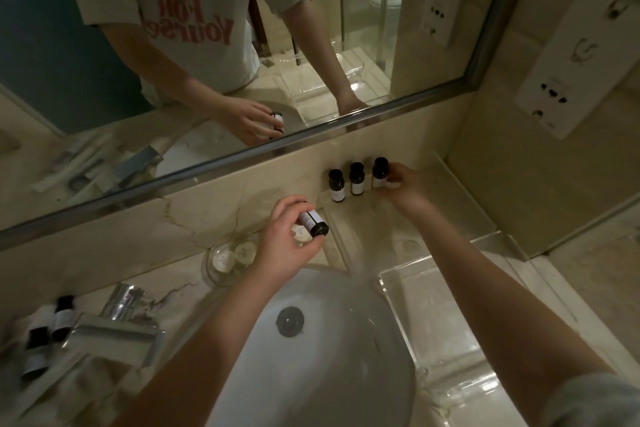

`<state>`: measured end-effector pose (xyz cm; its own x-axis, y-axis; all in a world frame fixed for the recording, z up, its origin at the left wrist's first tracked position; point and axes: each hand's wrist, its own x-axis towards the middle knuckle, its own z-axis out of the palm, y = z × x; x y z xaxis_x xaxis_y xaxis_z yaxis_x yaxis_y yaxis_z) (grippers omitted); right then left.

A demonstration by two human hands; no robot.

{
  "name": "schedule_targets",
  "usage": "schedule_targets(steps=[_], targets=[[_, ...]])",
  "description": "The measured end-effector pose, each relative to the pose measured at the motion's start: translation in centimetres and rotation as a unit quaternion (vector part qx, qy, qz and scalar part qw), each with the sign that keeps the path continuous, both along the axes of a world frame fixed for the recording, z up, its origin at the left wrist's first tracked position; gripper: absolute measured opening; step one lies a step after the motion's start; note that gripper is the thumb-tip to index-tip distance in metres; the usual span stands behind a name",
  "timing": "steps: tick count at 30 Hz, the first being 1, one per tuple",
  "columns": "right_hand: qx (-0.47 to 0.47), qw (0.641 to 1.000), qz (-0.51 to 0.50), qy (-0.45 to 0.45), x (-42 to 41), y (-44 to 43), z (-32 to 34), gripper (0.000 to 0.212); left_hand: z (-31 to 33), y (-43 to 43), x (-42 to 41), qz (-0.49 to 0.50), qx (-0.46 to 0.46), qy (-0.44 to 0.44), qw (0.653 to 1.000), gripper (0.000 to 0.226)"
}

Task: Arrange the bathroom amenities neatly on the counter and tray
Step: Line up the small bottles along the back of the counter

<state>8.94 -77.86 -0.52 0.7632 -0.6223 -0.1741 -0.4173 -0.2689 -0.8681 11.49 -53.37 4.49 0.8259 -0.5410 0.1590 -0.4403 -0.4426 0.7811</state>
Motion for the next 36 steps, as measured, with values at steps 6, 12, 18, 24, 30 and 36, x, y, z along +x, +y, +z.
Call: schedule_targets(steps=[6,12,18,24,30,36], targets=[[-0.069,0.997,0.027,0.03,0.4,0.5,0.5,0.03,-0.1,0.1,-0.3,0.002,0.005,0.018,1.0,0.044],[-0.077,0.996,0.023,0.03,0.5,0.8,0.6,0.03,0.2,0.1,-0.4,0.002,0.008,0.019,1.0,0.044],[-0.092,0.995,0.021,0.045,0.4,0.5,0.7,0.028,0.5,0.3,-0.7,-0.003,0.005,0.013,1.0,0.044],[-0.104,0.992,0.017,0.064,0.5,0.1,0.9,0.03,0.8,0.5,-0.8,0.001,0.001,0.014,1.0,0.043],[-0.056,0.998,-0.032,0.026,-0.6,0.9,1.3,0.047,1.3,0.4,-0.9,0.004,0.004,0.003,1.0,0.047],[0.106,0.991,0.031,-0.08,-4.9,7.0,5.9,0.009,2.7,0.8,-1.8,-0.018,0.023,-0.046,0.999,0.064]])
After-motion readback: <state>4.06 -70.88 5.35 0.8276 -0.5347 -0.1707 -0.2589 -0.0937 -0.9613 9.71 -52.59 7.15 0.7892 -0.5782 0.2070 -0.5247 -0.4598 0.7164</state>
